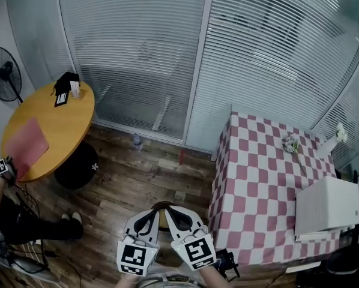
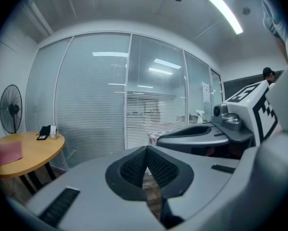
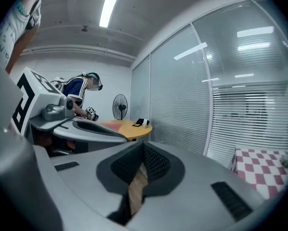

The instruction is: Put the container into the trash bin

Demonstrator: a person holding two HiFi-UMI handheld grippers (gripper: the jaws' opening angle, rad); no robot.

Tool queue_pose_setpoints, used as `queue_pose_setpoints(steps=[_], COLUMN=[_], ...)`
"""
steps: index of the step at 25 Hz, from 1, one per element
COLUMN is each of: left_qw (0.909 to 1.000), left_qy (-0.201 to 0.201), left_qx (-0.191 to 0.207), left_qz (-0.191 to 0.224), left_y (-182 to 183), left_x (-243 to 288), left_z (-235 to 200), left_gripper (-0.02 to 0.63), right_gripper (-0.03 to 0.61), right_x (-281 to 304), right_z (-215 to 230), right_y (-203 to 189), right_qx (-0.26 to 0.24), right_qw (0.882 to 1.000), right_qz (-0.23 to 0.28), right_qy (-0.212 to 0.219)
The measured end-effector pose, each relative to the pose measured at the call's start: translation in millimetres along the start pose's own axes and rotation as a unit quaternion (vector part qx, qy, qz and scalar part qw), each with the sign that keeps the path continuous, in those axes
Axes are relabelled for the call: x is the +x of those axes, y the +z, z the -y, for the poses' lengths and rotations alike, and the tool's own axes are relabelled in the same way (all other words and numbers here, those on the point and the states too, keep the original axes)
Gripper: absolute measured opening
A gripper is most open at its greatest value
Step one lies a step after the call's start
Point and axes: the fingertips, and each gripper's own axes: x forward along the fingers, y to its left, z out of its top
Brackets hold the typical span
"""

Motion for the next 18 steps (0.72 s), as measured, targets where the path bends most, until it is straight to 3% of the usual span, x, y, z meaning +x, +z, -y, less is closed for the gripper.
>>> queue_pose_setpoints(steps=[18], left_qw=[0.9993], left_qy=[-0.036], left_qx=[0.008], left_qz=[0.003], left_y=[3.9], left_x=[3.1], left_z=[21.4], left_gripper=[0.003], right_gripper=[-0.006], right_x=[-15.5], right_z=[-1.1], right_y=[-2.0], right_qx=[-0.023], right_qw=[0.999], right_qz=[-0.024], right_qy=[-0.022])
